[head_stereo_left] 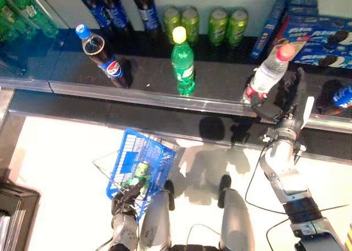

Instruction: Pick up the drink and place into the basket.

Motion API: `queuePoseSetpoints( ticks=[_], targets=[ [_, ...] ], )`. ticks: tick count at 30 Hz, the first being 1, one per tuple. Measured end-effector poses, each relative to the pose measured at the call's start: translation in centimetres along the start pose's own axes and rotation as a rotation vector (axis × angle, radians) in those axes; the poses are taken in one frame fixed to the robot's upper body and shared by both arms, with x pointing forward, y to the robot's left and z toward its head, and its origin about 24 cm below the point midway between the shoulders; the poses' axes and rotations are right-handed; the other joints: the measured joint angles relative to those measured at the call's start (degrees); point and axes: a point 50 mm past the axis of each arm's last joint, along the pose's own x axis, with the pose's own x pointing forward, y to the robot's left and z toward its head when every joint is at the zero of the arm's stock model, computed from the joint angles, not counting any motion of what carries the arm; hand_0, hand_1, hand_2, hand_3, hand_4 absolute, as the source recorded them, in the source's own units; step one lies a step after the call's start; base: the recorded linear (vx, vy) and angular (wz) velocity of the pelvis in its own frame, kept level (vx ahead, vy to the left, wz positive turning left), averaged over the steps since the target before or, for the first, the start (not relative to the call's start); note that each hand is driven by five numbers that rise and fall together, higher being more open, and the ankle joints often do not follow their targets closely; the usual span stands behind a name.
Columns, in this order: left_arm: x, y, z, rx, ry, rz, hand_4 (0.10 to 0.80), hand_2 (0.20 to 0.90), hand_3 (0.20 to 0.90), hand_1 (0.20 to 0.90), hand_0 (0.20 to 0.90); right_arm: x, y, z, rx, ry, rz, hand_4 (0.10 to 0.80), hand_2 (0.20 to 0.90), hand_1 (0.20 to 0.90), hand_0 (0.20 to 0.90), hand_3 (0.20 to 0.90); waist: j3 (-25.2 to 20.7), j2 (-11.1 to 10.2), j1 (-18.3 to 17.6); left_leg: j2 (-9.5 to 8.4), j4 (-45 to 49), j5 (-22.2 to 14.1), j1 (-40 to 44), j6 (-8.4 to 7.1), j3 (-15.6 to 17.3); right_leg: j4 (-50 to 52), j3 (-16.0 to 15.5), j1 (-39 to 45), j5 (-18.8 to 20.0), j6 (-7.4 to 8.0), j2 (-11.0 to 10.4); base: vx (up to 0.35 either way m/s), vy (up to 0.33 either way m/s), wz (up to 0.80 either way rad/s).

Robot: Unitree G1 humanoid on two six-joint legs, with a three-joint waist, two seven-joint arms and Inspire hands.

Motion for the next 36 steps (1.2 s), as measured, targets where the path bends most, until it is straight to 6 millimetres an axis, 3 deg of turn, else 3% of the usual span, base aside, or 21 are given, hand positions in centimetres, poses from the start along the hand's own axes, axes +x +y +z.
queuePoseSetpoints(
  ticks=[19, 20, 21, 36],
  targets=[
    [0.0, -0.3, 0.1, -0.011, -0.001, -0.04, 0.1, 0.3, 0.2, 0.3, 0.3, 1.7, 1.7, 1.1, -0.044, -0.017, -0.021, 0.8, 0.9, 0.9, 0.9, 0.9, 0.1, -0.1, 3.1, -0.57, 0.9, 0.0, -1.2, -0.07, -2.4, 1.8, -1.8, 0.1, -1.4, 0.0, -0.6, 0.029, 0.001, 0.06],
    [0.0, -0.3, 0.1, -0.011, -0.002, -0.041, 0.1, 0.3, 0.2, 0.3, 0.3, 1.7, 1.7, 1.1, -0.044, -0.018, -0.028, 0.265, 0.441, 0.441, 0.441, 0.365, 0.1, -0.1, 3.1, -0.57, 1.0, 0.1, -1.5, -0.08, -2.5, 1.8, -1.9, -0.1, -1.4, -0.01, -0.6, -0.015, -0.007, 0.09],
    [0.0, -0.4, 0.2, -0.013, -0.004, -0.044, 0.1, 0.3, 0.2, 0.3, 0.3, 1.9, 1.8, 1.3, -0.044, -0.021, -0.043, 0.1, 0.3, 0.3, 0.3, 0.2, 0.1, -0.1, 3.2, -0.59, 1.0, 0.1, -2.0, -0.12, -2.5, 1.9, -1.9, -0.5, -1.4, -0.01, -0.6, 0.0, 0.0, 0.0],
    [0.0, -0.5, 0.2, -0.009, -0.004, -0.051, 0.1, 0.3, 0.2, 0.3, 0.3, 2.6, 0.8, -0.1, -0.096, 0.035, -0.127, 0.1, 0.3, 0.3, 0.3, 0.2, 0.1, -0.1, 4.5, -0.71, 2.7, 0.2, -2.9, -0.38, -3.1, 4.7, -2.7, -1.7, -3.0, -0.73, -0.6, -0.003, 0.001, 0.01]
  ],
)
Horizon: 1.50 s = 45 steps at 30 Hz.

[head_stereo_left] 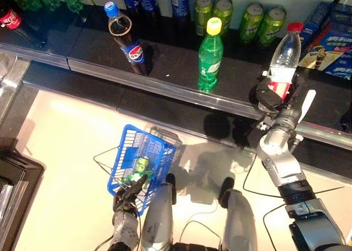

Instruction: Pick up the drink and place into the basket.

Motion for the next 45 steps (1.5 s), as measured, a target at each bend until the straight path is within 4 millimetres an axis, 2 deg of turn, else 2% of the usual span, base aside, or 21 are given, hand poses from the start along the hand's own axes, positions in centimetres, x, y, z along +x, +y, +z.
queuePoseSetpoints(
  ticks=[9, 19, 24, 31, 35, 41, 45],
  targets=[
    [0.0, 0.5, -0.2, 0.007, 0.01, 0.02, 0.1, 0.3, 0.2, 0.3, 0.3, -0.8, -1.0, -2.4, -0.065, 0.073, -0.001, 0.1, 0.3, 0.3, 0.3, 0.2, 0.0, 0.0, 0.1, 0.1, 0.2, 0.0, 0.9, -0.32, -0.8, 0.7, -0.3, 1.4, -0.1, -0.26, 0.0, -0.005, 0.006, 0.03],
    [-0.2, 1.2, -0.5, 0.003, 0.018, 0.039, 0.1, 0.3, 0.2, 0.3, 0.3, -1.0, -1.1, -2.4, -0.063, 0.073, -0.002, 0.1, 0.3, 0.3, 0.3, 0.2, 0.1, 0.0, 0.0, 0.34, 0.2, 0.1, 2.5, -0.49, -0.9, 1.2, -0.5, 2.8, -0.3, -0.41, 0.2, -0.01, 0.002, 0.0],
    [-0.6, 2.8, -0.9, -0.012, 0.027, 0.083, 0.1, 0.3, 0.2, 0.3, 0.3, -2.1, -1.4, -2.1, -0.034, 0.055, 0.024, 0.1, 0.3, 0.3, 0.3, 0.2, 0.2, -0.1, -0.1, 0.85, 0.0, -0.3, 5.5, -0.8, -0.9, 1.0, -0.6, 5.7, -1.0, -0.27, 0.6, 0.043, 0.003, -0.01],
    [-1.6, 4.6, -1.3, -0.016, 0.03, 0.099, 0.1, 0.3, 0.2, 0.3, 0.3, -3.8, -1.0, 0.7, 0.075, -0.039, 0.178, 0.1, 0.3, 0.3, 0.3, 0.2, 0.1, -0.8, -0.3, 1.95, -3.7, -0.3, 12.4, -1.29, 0.2, 0.0, -0.4, 10.7, -1.7, -0.88, 1.7, 0.105, 0.022, -0.07],
    [-2.2, 5.1, -1.3, -0.005, 0.016, 0.087, 0.1, 0.3, 0.2, 0.3, 0.3, -4.7, -0.7, 1.8, 0.132, -0.071, 0.28, 0.1, 0.3, 0.3, 0.3, 0.2, -0.1, -1.2, -0.2, 2.08, -6.3, 0.4, 16.0, -2.23, 0.4, 0.0, -0.4, 13.1, -2.8, -1.12, 1.8, 0.094, 0.013, -0.01],
    [-2.8, 5.0, -0.8, 0.002, -0.013, 0.051, 0.1, 0.3, 0.2, 0.3, 0.3, -5.8, -0.2, 2.2, 0.184, -0.065, 0.414, 0.1, 0.3, 0.3, 0.3, 0.2, -0.1, -1.2, 0.1, 2.08, -8.8, 1.6, 17.8, -3.06, 0.6, -0.6, -0.5, 14.0, -3.3, -1.18, 2.2, 0.005, 0.001, 0.0],
    [-3.2, 4.1, 0.4, 0.121, -0.072, -0.03, 0.1, 0.3, 0.2, 0.3, 0.3, -8.1, 0.7, 1.1, 0.229, 0.016, 0.601, 0.1, 0.3, 0.3, 0.3, 0.2, -0.2, -1.3, 0.2, 2.06, -10.9, 2.3, 19.7, -3.28, 0.6, -1.7, -0.9, 15.6, -3.3, -1.16, 2.4, -0.007, 0.008, 0.01]
  ],
)
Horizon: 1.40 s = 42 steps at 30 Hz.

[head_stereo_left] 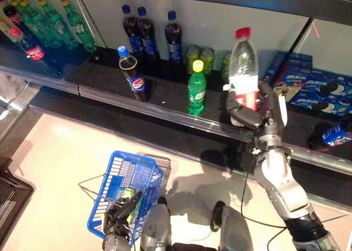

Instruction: Pick up the drink and place into the basket.

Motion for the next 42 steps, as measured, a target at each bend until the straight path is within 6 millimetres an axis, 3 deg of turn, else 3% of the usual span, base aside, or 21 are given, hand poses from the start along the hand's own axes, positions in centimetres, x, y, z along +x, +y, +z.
queuePoseSetpoints(
  ticks=[8, 15, 19, 27, 28, 29, 31, 35, 42],
  targets=[
    [0.2, -2.3, 4.6, 0.117, -0.175, -0.161, 0.1, 0.3, 0.2, 0.3, 0.3, -1.7, 3.7, -0.4, 0.091, 0.037, 0.359, 0.1, 0.3, 0.3, 0.3, 0.2, -0.4, 0.5, 1.6, -0.13, -4.1, 1.9, 0.4, 0.12, -0.9, -0.7, -1.8, 0.2, -0.2, -0.26, -0.7, -0.039, 0.023, 0.11],
    [-0.6, -4.8, 5.1, 0.169, -0.214, -0.318, 0.1, 0.3, 0.2, 0.3, 0.3, -2.7, 7.2, 0.8, 0.159, -0.026, 0.573, 0.1, 0.3, 0.3, 0.3, 0.2, -0.9, 0.6, 4.5, -0.14, -5.4, 3.4, -0.6, -1.12, -3.8, 0.0, -4.7, 0.2, -1.5, -0.61, -0.9, -0.054, -0.006, 0.19],
    [-1.0, -5.8, 5.5, 0.191, -0.233, -0.386, 0.1, 0.3, 0.2, 0.3, 0.3, -2.3, 8.3, 1.6, 0.164, -0.061, 0.615, 0.1, 0.3, 0.3, 0.3, 0.2, -1.0, 0.6, 6.1, -0.23, -7.0, 4.8, -1.5, -1.34, -5.4, 0.1, -7.1, 0.1, -2.2, -0.83, -1.2, -0.071, -0.015, 0.3],
    [-1.1, -5.7, 6.5, 0.239, -0.254, -0.423, 0.1, 0.3, 0.2, 0.3, 0.3, -1.7, 8.7, 2.6, 0.167, -0.11, 0.605, 0.1, 0.3, 0.3, 0.3, 0.2, -1.1, 0.6, 9.8, -0.55, -7.7, 5.3, -2.2, -1.66, -6.9, 1.2, -9.3, 0.4, -3.8, -0.93, -1.8, -0.011, -0.014, 0.19],
    [-1.5, -5.8, 7.8, 0.297, -0.285, -0.493, 0.1, 0.3, 0.2, 0.3, 0.3, -1.2, 9.3, 2.6, 0.174, -0.108, 0.565, 0.1, 0.3, 0.3, 0.3, 0.2, -1.2, 0.5, 12.0, -1.3, -7.9, 5.4, -2.7, -1.86, -9.4, 1.7, -11.3, 1.0, -4.9, -0.81, -2.9, 0.015, -0.053, 0.41],
    [-1.6, -5.8, 8.0, 0.307, -0.291, -0.5, 0.1, 0.3, 0.2, 0.3, 0.3, -1.2, 9.5, 2.5, 0.176, -0.104, 0.561, 0.1, 0.3, 0.3, 0.3, 0.2, -1.2, 0.5, 12.8, -1.47, -7.9, 5.4, -2.8, -1.84, -9.5, 2.0, -11.5, 1.3, -5.0, -0.54, -2.8, 0.02, -0.066, 0.58],
    [-2.1, -6.2, 9.3, 0.373, -0.3, -0.597, 0.1, 0.3, 0.2, 0.3, 0.3, -0.1, 10.6, 1.4, 0.208, -0.068, 0.466, 0.1, 0.3, 0.3, 0.3, 0.2, -1.3, 0.3, 13.7, -2.34, -7.7, 5.5, -3.2, -1.99, -12.7, 2.5, -13.7, 2.5, -6.4, -0.44, -4.0, 0.018, -0.037, 0.59],
    [-2.7, -6.9, 10.8, 0.417, -0.329, -0.712, 0.1, 0.3, 0.2, 0.3, 0.3, 0.7, 10.7, -0.6, 0.193, 0.014, 0.357, 0.1, 0.3, 0.3, 0.3, 0.2, -1.3, 0.3, 18.7, -3.78, -7.9, 5.4, -3.7, -1.76, -14.2, 2.8, -13.7, 3.2, -7.4, 0.18, -4.7, 0.04, -0.041, 0.39],
    [-3.2, -7.4, 11.5, 0.447, -0.317, -0.822, 0.1, 0.3, 0.2, 0.3, 0.3, 0.6, 10.8, -1.5, 0.175, 0.066, 0.314, 0.1, 0.3, 0.3, 0.3, 0.2, -1.4, 0.2, 20.4, -5.39, -7.9, 5.3, -3.9, -0.88, -15.4, 1.0, -13.8, 4.7, -7.0, 1.67, -5.1, 0.028, -0.013, 0.17]
  ],
)
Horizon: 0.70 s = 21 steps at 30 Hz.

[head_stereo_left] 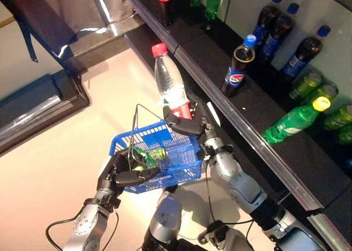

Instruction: Pick up the drink and place into the basket.

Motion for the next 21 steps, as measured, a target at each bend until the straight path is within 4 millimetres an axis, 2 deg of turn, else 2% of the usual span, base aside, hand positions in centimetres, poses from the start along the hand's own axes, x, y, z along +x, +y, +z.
queuePoseSetpoints(
  ticks=[4, 15, 18, 19, 21],
  targets=[
    [0.1, -0.6, 0.1, -0.007, 0.019, -0.087, 0.1, 0.3, 0.2, 0.3, 0.3, 0.1, 0.2, -0.4, 0.018, 0.013, -0.038, 0.1, 0.3, 0.3, 0.3, 0.2, -0.2, -0.4, 0.2, -0.43, 0.0, -0.1, 0.1, 0.23, -1.1, -1.4, -1.4, 1.7, 0.3, 0.56, 0.0, 0.048, -0.008, 0.13],
    [0.6, -2.0, 1.5, 0.008, 0.011, -0.28, 0.1, 0.3, 0.2, 0.3, 0.3, 0.2, -1.0, -4.6, -0.013, 0.178, -0.17, 0.1, 0.3, 0.3, 0.3, 0.2, -0.7, -1.4, 1.7, -0.98, 0.1, -0.1, -0.9, 0.57, -2.0, -1.6, -2.5, 1.5, 0.1, 0.55, -0.5, 0.034, -0.017, 0.06],
    [0.5, -1.9, 1.7, 0.022, 0.02, -0.305, 0.1, 0.3, 0.2, 0.3, 0.3, 0.0, -1.5, -6.8, -0.015, 0.263, -0.24, 0.1, 0.3, 0.3, 0.3, 0.2, -0.8, -1.5, 1.9, -1.04, 0.0, -0.1, -0.9, 0.56, -2.3, -1.7, -3.0, 1.9, 0.0, 0.78, -0.5, 0.025, -0.007, 0.06],
    [0.5, -1.9, 1.7, 0.022, 0.02, -0.305, 0.1, 0.3, 0.2, 0.3, 0.3, 0.0, -1.5, -6.8, -0.015, 0.263, -0.24, 0.1, 0.3, 0.3, 0.3, 0.2, -0.8, -1.5, 1.9, -1.04, 0.0, -0.1, -0.9, 0.56, -2.3, -1.7, -3.0, 1.9, 0.0, 0.78, -0.5, 0.024, 0.001, 0.04],
    [0.5, -1.9, 1.6, 0.023, 0.03, -0.31, 0.1, 0.3, 0.2, 0.3, 0.3, -0.7, -2.1, -8.8, -0.037, 0.348, -0.284, 0.1, 0.3, 0.3, 0.3, 0.2, -0.8, -1.5, 2.2, -1.21, 0.0, -0.1, -1.0, 0.59, -2.4, -1.8, -3.1, 1.9, -0.1, 0.87, -0.7, 0.0, 0.0, 0.0]
  ],
)
